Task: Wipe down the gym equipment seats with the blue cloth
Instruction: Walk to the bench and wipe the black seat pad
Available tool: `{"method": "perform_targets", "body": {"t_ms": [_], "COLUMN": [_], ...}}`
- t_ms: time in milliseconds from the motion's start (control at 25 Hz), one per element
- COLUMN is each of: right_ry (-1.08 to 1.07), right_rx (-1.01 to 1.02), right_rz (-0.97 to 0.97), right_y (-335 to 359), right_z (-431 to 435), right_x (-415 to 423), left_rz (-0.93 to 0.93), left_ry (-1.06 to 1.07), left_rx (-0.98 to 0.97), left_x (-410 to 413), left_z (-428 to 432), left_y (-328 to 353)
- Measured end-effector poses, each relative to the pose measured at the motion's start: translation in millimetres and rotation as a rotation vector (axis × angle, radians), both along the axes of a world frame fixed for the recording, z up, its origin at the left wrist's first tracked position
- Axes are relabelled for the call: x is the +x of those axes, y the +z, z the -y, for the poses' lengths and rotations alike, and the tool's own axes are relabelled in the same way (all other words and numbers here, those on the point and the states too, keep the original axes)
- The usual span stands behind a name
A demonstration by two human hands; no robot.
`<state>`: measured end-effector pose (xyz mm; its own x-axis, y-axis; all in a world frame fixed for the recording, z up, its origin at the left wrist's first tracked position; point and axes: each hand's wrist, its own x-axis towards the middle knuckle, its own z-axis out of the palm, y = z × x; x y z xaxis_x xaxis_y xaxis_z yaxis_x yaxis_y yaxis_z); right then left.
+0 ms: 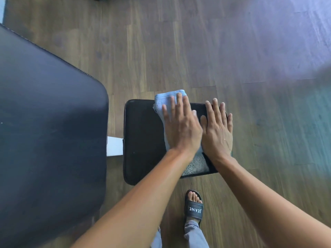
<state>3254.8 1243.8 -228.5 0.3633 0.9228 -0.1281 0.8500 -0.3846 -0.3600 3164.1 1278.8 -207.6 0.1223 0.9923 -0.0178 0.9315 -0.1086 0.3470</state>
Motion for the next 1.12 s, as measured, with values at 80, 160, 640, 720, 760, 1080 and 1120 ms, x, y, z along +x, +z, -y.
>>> {"method": "perform_targets", "body": {"t_ms": [80,160,640,720,760,1080,1120], "right_ry": [0.033,0.015,-0.016,-0.018,-0.021,0.000,0.001], "right_rx": [0.024,0.028,0.014,0.014,0.012,-0.004,-0.003], "right_rz": [0.034,0.041,0.105,0.105,0.106,0.076,0.071], "right_y": [-3.5,-3.1,-0.3,0.1,0.1,0.0,-0.4], "right_z": [1.9,1.8,0.1,-0.2,-0.2,-0.1,0.3], "right_x": [0.5,0.1,-5.6,-5.5,-5.7,-4.2,-4.1], "left_rz": [-0.063,-0.097,-0.120,-0.124,-0.121,-0.201,-0.209], "left_ry": [0.039,0.037,-0.099,-0.013,0.014,0.011,0.017], "left_rx": [-0.048,-0.018,0.106,0.097,0.090,0.090,0.088], "left_x": [13.4,12.7,-103.2,-114.1,-116.8,-130.8,-131.3], "left_z": [1.7,2.7,-22.2,-24.7,-24.9,31.4,40.3], "left_y": [-9.7,-17.5,-26.9,-25.0,-24.3,-22.8,-22.4]}}
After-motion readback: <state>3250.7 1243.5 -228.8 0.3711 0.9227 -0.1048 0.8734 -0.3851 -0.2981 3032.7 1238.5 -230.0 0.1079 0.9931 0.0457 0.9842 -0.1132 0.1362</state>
